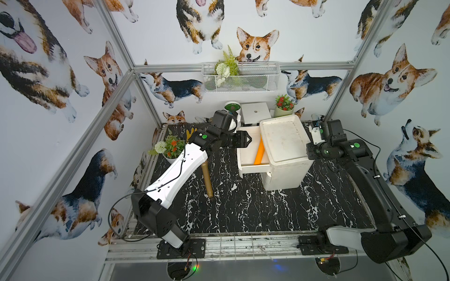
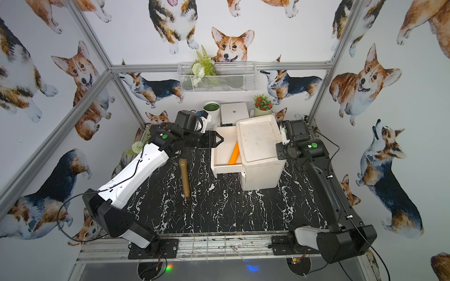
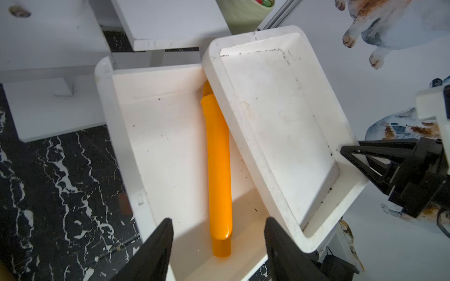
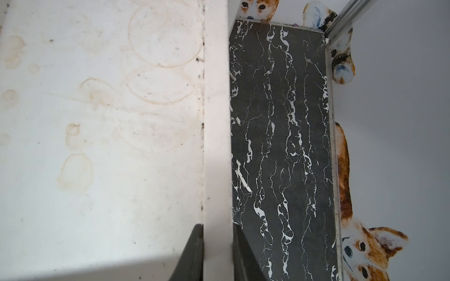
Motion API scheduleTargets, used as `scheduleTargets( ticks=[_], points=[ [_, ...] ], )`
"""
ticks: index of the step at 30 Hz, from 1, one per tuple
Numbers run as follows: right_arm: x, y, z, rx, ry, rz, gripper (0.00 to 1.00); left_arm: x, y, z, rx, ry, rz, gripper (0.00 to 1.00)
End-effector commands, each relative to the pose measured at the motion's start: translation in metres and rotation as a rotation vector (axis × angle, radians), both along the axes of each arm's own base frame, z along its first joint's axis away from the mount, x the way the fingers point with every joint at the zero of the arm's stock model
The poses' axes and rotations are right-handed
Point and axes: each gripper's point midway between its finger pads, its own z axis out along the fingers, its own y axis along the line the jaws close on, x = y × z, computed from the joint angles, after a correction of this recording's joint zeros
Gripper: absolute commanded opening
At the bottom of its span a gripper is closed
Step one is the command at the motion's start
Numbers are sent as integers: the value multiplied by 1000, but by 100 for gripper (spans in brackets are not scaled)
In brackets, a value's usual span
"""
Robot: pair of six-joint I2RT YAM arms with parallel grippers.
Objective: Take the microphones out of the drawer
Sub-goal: Pick up the microphone from the drawer.
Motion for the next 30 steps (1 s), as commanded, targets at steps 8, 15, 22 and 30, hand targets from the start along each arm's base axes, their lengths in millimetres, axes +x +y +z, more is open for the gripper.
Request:
scheduleTargets(
  ticks=[8,15,22,30],
  points=[
    [-19,14,-19,47,108,73,19,5,-24,-40,254,23,-52,59],
    [-19,14,-18,48,106,75,19,6,-36,-63,287,41,-74,58],
    [-19,14,-18,49,105,74,20,5,-48,-86,288,78,-89,59],
    [-19,15,-19,49,107,76,20,6,-60,-103,278,104,-92,59]
  ],
)
